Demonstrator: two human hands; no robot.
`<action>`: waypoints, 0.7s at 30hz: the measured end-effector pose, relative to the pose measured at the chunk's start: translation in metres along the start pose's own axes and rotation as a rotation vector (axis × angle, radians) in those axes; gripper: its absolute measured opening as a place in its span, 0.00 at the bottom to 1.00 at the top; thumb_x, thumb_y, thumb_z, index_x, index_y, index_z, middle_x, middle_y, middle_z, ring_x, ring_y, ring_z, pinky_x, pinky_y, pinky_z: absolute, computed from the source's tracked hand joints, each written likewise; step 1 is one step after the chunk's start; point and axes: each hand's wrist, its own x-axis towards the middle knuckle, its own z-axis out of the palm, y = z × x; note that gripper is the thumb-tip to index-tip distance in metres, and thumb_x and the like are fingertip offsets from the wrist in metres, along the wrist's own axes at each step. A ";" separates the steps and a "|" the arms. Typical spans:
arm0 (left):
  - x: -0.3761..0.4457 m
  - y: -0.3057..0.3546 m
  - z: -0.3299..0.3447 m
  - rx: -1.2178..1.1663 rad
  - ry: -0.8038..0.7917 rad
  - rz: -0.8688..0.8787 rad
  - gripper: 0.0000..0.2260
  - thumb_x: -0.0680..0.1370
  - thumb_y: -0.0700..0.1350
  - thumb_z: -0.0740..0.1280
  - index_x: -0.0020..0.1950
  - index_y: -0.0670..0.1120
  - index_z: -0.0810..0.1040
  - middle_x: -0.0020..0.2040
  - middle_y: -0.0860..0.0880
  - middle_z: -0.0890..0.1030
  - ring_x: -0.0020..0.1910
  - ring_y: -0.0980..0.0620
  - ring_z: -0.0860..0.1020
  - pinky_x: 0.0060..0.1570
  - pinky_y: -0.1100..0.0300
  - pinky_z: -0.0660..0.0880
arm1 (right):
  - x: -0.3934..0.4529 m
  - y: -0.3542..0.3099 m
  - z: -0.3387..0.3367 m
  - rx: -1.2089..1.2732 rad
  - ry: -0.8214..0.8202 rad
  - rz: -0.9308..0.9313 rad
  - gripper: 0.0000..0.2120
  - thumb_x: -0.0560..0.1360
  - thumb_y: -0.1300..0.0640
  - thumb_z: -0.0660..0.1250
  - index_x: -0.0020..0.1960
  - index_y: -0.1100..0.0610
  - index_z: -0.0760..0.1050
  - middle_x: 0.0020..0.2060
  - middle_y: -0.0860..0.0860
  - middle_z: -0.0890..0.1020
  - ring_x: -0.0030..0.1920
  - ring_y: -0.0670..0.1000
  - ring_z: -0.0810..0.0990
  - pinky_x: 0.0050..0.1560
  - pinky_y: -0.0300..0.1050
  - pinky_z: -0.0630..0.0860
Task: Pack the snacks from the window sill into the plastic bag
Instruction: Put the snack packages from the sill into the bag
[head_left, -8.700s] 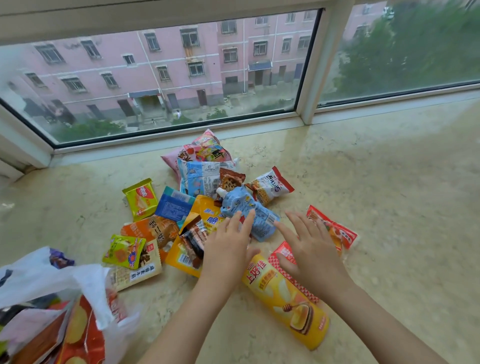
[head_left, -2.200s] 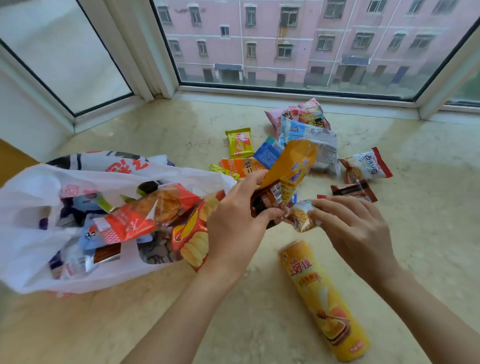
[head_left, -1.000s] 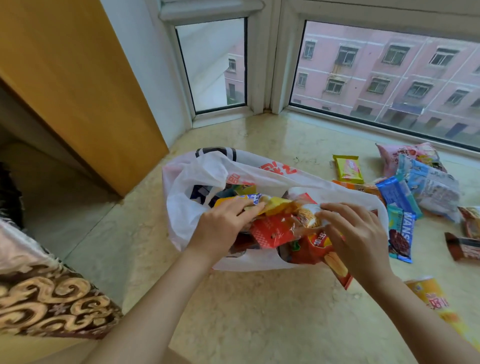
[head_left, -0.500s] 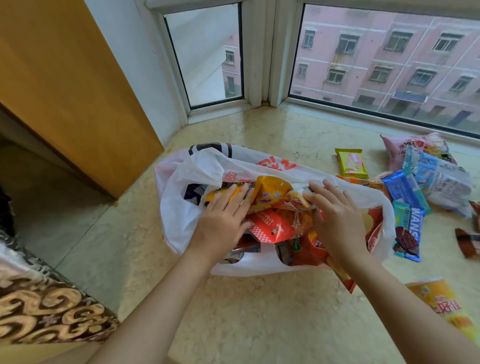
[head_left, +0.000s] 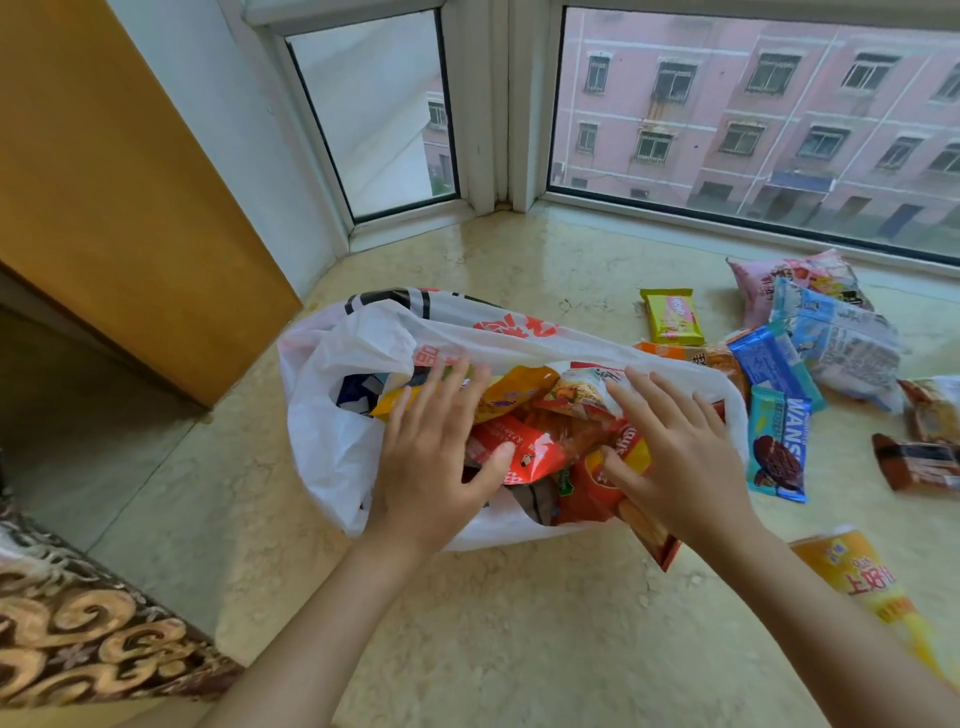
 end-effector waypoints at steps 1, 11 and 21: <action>0.001 0.008 0.001 0.037 0.006 0.056 0.31 0.77 0.58 0.62 0.77 0.49 0.61 0.77 0.48 0.62 0.77 0.50 0.57 0.74 0.47 0.54 | -0.004 0.000 -0.003 0.004 0.040 -0.009 0.30 0.71 0.43 0.60 0.71 0.52 0.69 0.70 0.53 0.71 0.71 0.56 0.67 0.69 0.62 0.64; 0.022 0.105 0.038 0.174 0.019 0.368 0.26 0.75 0.54 0.66 0.71 0.46 0.72 0.75 0.44 0.65 0.74 0.46 0.63 0.70 0.48 0.63 | -0.052 0.049 -0.035 -0.035 0.164 -0.004 0.25 0.73 0.45 0.63 0.67 0.55 0.73 0.66 0.54 0.75 0.66 0.56 0.73 0.64 0.60 0.70; 0.035 0.202 0.124 0.078 -0.233 0.379 0.30 0.71 0.57 0.64 0.70 0.46 0.71 0.71 0.45 0.71 0.71 0.46 0.68 0.67 0.53 0.63 | -0.108 0.146 -0.040 -0.100 0.079 0.174 0.26 0.70 0.45 0.60 0.64 0.56 0.75 0.65 0.56 0.76 0.63 0.58 0.75 0.59 0.60 0.73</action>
